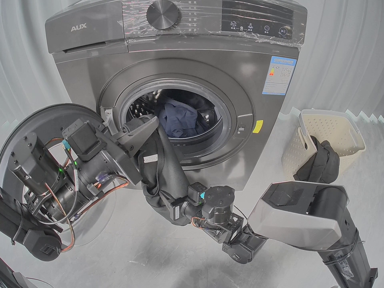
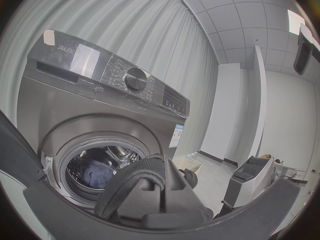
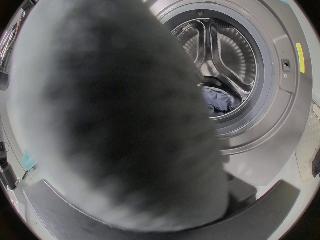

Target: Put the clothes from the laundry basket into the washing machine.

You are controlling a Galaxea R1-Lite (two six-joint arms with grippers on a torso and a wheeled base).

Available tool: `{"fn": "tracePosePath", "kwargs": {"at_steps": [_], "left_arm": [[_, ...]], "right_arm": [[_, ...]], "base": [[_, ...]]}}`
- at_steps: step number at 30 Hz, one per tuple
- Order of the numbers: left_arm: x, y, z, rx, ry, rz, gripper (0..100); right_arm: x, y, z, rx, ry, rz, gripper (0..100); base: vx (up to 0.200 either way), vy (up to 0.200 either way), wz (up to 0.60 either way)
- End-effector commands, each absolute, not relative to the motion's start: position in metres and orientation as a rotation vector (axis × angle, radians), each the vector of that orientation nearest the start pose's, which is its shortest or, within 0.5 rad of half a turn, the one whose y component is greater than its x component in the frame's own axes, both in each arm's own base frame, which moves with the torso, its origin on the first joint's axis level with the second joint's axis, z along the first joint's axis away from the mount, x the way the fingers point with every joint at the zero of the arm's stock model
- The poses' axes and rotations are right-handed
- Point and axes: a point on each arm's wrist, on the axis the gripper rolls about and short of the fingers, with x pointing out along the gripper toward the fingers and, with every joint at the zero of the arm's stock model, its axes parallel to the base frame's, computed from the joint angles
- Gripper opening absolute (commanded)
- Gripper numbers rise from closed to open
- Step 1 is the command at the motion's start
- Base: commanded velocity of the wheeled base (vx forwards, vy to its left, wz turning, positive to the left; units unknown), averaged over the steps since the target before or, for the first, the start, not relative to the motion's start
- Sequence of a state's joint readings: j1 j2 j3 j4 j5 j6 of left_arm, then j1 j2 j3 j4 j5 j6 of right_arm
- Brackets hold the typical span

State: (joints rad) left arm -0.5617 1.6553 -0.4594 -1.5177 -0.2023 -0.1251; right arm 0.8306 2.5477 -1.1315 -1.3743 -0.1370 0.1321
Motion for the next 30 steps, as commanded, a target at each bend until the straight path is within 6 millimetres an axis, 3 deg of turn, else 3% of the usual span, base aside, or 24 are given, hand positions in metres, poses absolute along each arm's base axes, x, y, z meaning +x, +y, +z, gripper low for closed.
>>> {"fn": "tracePosePath", "kwargs": {"at_steps": [1, 10, 17, 30], "left_arm": [[0.217, -0.139, 0.194, -0.174, -0.269, -0.764, 0], [0.222, -0.133, 0.189, -0.17, -0.247, -0.74, 0], [0.236, -0.128, 0.162, -0.142, -0.151, -0.69, 0], [0.253, -0.124, 0.105, -0.049, 0.039, -0.651, 0]], "right_arm": [[0.307, 0.328, 0.007, 0.117, 0.084, 0.682, 0], [0.309, 0.287, 0.054, 0.156, 0.056, 0.612, 0], [0.32, 0.266, 0.086, 0.194, -0.017, 0.532, 0], [0.311, 0.269, 0.135, 0.254, -0.141, 0.559, 0]], "base": [[0.0, 0.0, 0.0], [0.0, 0.0, 0.0], [0.0, 0.0, 0.0], [0.0, 0.0, 0.0]]}}
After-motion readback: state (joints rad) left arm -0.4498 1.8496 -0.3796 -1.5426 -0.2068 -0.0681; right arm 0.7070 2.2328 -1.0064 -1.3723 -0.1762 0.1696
